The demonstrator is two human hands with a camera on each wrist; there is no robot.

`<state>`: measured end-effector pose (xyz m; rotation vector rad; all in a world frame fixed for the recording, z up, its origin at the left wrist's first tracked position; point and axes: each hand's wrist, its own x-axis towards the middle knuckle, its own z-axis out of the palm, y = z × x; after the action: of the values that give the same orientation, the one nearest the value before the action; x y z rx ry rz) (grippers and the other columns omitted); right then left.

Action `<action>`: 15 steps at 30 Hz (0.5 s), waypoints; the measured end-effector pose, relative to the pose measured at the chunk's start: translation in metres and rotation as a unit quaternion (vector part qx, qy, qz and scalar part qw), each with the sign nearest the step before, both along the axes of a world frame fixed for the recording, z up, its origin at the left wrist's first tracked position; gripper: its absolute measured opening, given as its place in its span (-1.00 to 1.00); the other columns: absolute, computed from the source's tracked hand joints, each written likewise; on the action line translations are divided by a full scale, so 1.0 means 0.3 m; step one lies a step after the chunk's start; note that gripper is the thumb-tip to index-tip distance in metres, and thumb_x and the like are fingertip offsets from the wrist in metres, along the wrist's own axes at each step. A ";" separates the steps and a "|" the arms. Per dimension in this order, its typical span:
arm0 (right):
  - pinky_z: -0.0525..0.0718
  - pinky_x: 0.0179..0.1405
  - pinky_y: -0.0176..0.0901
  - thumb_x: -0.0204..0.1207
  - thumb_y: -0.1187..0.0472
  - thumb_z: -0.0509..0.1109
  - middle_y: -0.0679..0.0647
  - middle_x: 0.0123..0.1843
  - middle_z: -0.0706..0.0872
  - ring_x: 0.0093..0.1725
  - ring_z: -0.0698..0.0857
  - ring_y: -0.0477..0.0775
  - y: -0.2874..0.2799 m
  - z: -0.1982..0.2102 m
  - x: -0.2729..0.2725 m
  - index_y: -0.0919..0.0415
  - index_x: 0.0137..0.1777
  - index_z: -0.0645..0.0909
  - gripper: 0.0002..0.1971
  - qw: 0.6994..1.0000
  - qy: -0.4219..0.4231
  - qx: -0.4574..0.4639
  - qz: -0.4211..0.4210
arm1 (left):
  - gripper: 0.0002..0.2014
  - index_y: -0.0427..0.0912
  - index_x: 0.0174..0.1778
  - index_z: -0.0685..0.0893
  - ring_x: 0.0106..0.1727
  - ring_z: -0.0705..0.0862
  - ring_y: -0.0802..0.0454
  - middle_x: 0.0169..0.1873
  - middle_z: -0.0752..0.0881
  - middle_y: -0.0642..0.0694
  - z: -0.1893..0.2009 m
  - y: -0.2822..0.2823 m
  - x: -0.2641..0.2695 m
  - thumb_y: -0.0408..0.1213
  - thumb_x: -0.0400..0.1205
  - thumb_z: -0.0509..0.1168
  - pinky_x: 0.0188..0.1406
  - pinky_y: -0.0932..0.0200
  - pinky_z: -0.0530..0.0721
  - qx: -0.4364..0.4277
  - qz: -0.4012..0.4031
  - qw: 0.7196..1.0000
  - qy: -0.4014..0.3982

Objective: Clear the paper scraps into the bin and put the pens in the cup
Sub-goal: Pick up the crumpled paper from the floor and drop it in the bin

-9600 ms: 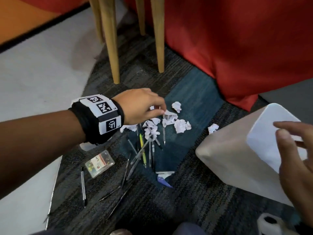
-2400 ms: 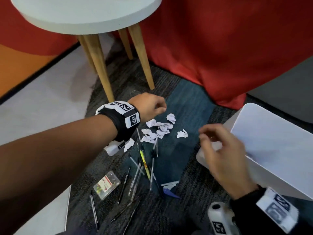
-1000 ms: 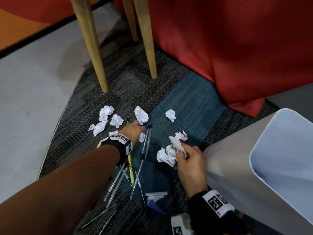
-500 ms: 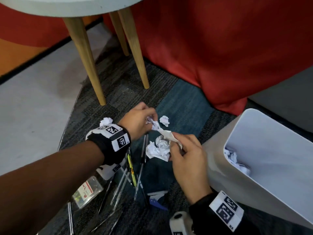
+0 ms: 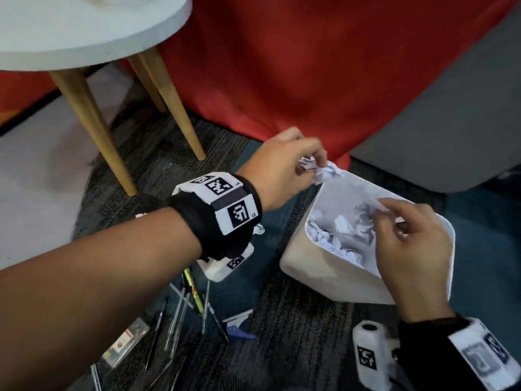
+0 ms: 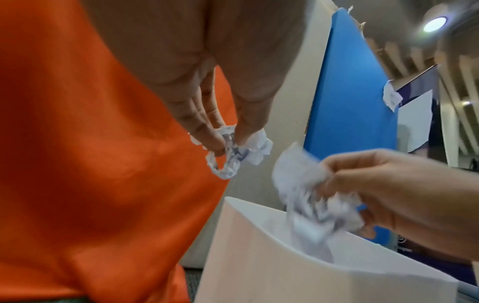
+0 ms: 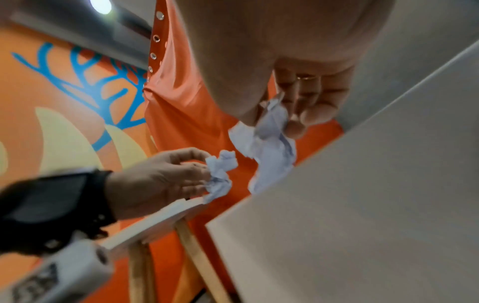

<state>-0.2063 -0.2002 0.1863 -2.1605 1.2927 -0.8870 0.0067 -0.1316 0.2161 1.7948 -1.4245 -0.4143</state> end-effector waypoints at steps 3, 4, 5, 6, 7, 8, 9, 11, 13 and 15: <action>0.58 -0.02 -0.09 0.51 -0.04 0.40 -0.06 -0.02 0.73 -0.03 0.69 0.08 -0.046 -0.055 -0.036 -0.16 0.11 0.70 -0.80 0.965 0.229 0.132 0.002 | -0.90 -0.07 -0.08 0.72 -0.27 0.66 0.06 -0.07 0.57 -0.05 -0.010 -0.010 -0.056 -0.33 0.53 0.42 -0.12 0.25 0.62 -0.005 -0.021 1.000 0.018; 0.61 0.02 -0.05 0.49 -0.13 0.39 -0.08 -0.01 0.74 0.01 0.70 0.09 -0.049 -0.064 -0.045 -0.19 0.15 0.68 -0.74 0.951 0.258 0.171 0.006 | -0.90 -0.07 -0.08 0.72 -0.26 0.66 0.05 -0.08 0.56 -0.05 -0.015 -0.012 -0.074 -0.34 0.53 0.41 -0.11 0.22 0.63 -0.001 -0.029 0.999 0.026; 0.63 0.05 -0.02 0.48 -0.18 0.39 -0.09 -0.02 0.74 0.01 0.70 0.09 -0.048 -0.069 -0.051 -0.20 0.17 0.66 -0.71 0.949 0.250 0.191 0.000 | -0.89 -0.08 -0.07 0.72 -0.26 0.66 0.04 -0.08 0.56 -0.05 -0.023 -0.013 -0.090 -0.34 0.53 0.41 -0.09 0.18 0.64 0.003 -0.036 0.999 0.031; 0.64 0.04 0.00 0.49 -0.17 0.39 -0.09 -0.02 0.74 -0.04 0.71 0.07 -0.045 -0.066 -0.052 -0.19 0.18 0.65 -0.71 0.956 0.226 0.186 -0.010 | -0.89 -0.08 -0.07 0.72 -0.26 0.65 0.03 -0.08 0.56 -0.05 -0.031 -0.015 -0.105 -0.35 0.53 0.40 -0.09 0.13 0.65 0.006 -0.042 0.999 0.033; 0.64 -0.02 -0.02 0.51 -0.12 0.40 -0.08 -0.04 0.74 -0.10 0.72 0.04 -0.038 -0.057 -0.050 -0.17 0.18 0.64 -0.74 0.967 0.188 0.168 -0.019 | -0.87 -0.09 -0.07 0.71 -0.27 0.65 0.02 -0.08 0.56 -0.05 -0.040 -0.018 -0.119 -0.37 0.52 0.40 -0.09 0.09 0.65 0.009 -0.048 0.998 0.034; 0.63 -0.09 -0.09 0.53 -0.04 0.41 -0.07 -0.05 0.73 -0.16 0.71 -0.04 -0.028 -0.044 -0.047 -0.14 0.17 0.64 -0.77 0.979 0.141 0.146 -0.030 | -0.86 -0.10 -0.05 0.71 -0.27 0.65 0.00 -0.07 0.56 -0.05 -0.051 -0.022 -0.132 -0.38 0.52 0.40 -0.10 0.05 0.65 0.013 -0.055 0.998 0.035; 0.61 -0.17 -0.20 0.55 0.04 0.41 -0.08 -0.07 0.73 -0.19 0.70 -0.15 -0.020 -0.032 -0.044 -0.11 0.17 0.63 -0.79 0.987 0.093 0.127 -0.043 | -0.84 -0.11 -0.03 0.71 -0.26 0.65 -0.01 -0.05 0.56 -0.05 -0.059 -0.026 -0.142 -0.40 0.51 0.40 -0.09 0.03 0.65 0.018 -0.063 0.997 0.034; 0.51 -0.31 -0.55 0.56 0.15 0.39 -0.14 -0.12 0.71 -0.23 0.66 -0.31 -0.003 -0.009 -0.034 -0.07 0.16 0.63 -0.80 0.993 0.009 0.094 -0.065 | -0.77 -0.09 0.08 0.71 -0.15 0.66 0.00 0.03 0.59 -0.04 -0.072 -0.030 -0.158 -0.35 0.51 0.42 -0.02 0.02 0.64 0.049 -0.095 0.994 0.011; 0.51 -0.31 -0.59 0.57 0.22 0.38 -0.15 -0.13 0.69 -0.22 0.65 -0.31 0.015 0.008 -0.020 -0.07 0.15 0.61 -0.78 0.993 -0.067 0.072 -0.066 | -0.66 -0.01 0.24 0.67 0.05 0.66 0.01 0.16 0.61 -0.01 -0.083 -0.029 -0.168 -0.16 0.53 0.44 0.13 0.04 0.61 0.101 -0.142 0.984 -0.042; 0.53 -0.27 -0.50 0.56 0.29 0.37 -0.13 -0.16 0.68 -0.22 0.64 -0.21 0.045 0.026 0.003 -0.06 0.13 0.60 -0.76 0.992 -0.112 0.041 -0.048 | -0.60 0.02 0.30 0.64 0.19 0.59 0.01 0.20 0.61 0.00 -0.098 -0.021 -0.166 -0.04 0.54 0.42 0.20 0.04 0.56 0.117 -0.166 0.976 -0.082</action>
<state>-0.2054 -0.1868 0.1942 -1.8883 1.3045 -1.0611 -0.0432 -0.1379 0.1868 1.8077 -1.8688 -0.6396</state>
